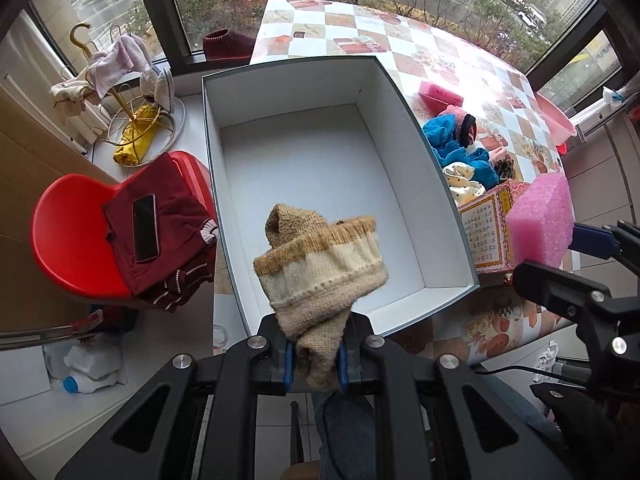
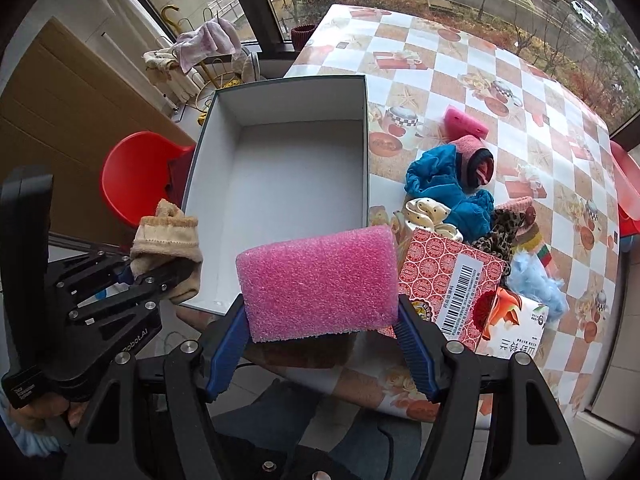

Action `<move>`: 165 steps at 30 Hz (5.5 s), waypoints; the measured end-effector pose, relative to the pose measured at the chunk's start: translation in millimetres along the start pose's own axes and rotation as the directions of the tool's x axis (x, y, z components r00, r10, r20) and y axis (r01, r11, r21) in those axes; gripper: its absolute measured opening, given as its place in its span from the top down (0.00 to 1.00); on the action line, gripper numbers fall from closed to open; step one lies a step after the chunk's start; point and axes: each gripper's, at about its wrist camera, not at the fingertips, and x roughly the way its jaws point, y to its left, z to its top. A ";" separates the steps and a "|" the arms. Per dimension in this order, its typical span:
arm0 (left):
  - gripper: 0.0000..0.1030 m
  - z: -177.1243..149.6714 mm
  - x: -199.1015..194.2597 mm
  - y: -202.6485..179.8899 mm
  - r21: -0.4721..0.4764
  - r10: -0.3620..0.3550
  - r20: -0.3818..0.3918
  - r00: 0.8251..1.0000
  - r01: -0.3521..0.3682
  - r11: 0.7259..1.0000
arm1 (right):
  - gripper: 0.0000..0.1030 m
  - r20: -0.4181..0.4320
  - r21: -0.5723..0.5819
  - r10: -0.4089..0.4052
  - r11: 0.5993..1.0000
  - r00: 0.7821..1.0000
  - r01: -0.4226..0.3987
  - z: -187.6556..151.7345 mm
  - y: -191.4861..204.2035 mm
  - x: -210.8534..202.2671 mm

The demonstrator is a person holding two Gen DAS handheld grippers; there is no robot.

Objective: Organize soft objects
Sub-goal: 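Carry the beige sock and pink sponge with both tools over the white box, then open both tools to drop the sock and sponge into the box, then move both tools back toward the pile of soft items, then grasp the blue cloth with the left tool while the right tool grasps the light-blue duster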

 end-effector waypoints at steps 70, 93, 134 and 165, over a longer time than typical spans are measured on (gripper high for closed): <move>0.00 -10.7 94.7 -8.0 0.159 0.241 -0.170 0.955 -0.215 0.964 | 0.01 0.039 0.138 0.027 0.990 0.999 -0.032 4.3 -34.8 -7.3; 0.00 31.2 17.0 -17.0 0.061 -0.006 -0.104 0.995 0.013 0.998 | 0.01 0.044 0.521 -0.042 0.854 0.998 0.013 -59.3 -174.3 -20.4; 0.00 215.9 236.9 -200.9 0.194 0.190 -0.450 0.873 -0.113 0.975 | 0.01 -0.202 0.483 0.028 0.873 0.979 0.074 -18.6 -318.9 119.5; 0.67 195.1 171.0 -198.8 0.176 0.057 -0.277 0.959 -0.008 0.984 | 0.30 -0.114 0.231 0.037 0.973 0.993 -0.010 -14.7 -315.0 82.9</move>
